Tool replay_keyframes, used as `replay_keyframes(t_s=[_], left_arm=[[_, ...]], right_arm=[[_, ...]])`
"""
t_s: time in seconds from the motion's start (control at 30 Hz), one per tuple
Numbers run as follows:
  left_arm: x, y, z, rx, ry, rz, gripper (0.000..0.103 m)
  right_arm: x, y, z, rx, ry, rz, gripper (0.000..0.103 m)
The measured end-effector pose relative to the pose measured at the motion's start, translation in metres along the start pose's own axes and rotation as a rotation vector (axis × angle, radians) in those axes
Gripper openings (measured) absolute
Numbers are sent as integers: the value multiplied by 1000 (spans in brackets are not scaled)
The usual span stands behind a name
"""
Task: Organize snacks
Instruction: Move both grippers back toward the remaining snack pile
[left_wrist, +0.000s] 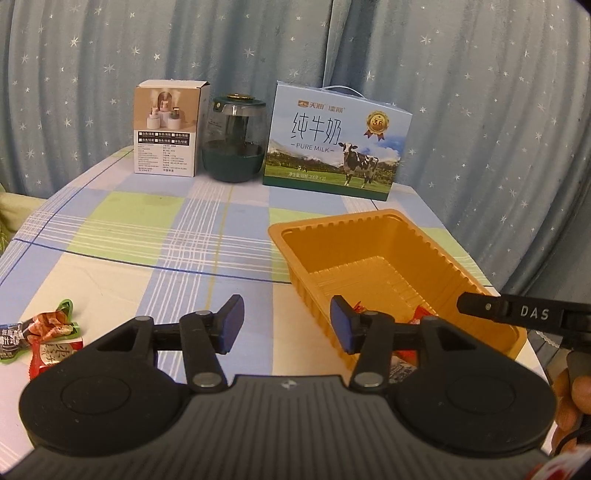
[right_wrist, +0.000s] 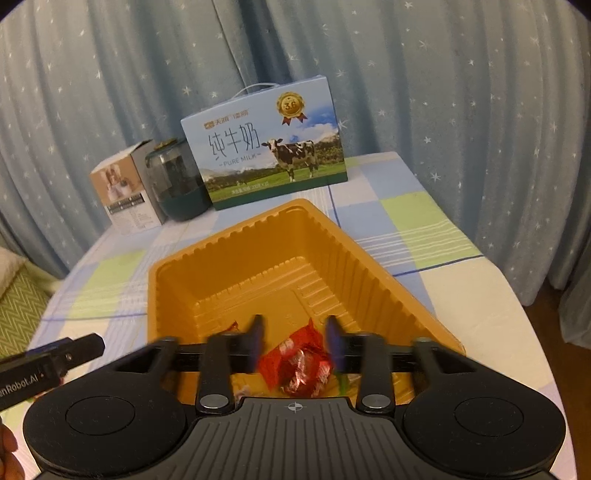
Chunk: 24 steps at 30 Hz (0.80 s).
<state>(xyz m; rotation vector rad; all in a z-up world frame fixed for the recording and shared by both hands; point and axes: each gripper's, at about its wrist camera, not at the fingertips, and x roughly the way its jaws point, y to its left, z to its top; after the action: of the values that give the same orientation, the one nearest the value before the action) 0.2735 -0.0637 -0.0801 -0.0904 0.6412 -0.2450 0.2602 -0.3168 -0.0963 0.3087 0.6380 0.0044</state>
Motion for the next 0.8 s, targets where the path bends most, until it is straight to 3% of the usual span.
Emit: replay_keyframes(t_s=[0.8], left_arm=[[-11,30,-2,-3,-7,81,62]], right_arm=[[1,46,-6,-78,-23,59,51]])
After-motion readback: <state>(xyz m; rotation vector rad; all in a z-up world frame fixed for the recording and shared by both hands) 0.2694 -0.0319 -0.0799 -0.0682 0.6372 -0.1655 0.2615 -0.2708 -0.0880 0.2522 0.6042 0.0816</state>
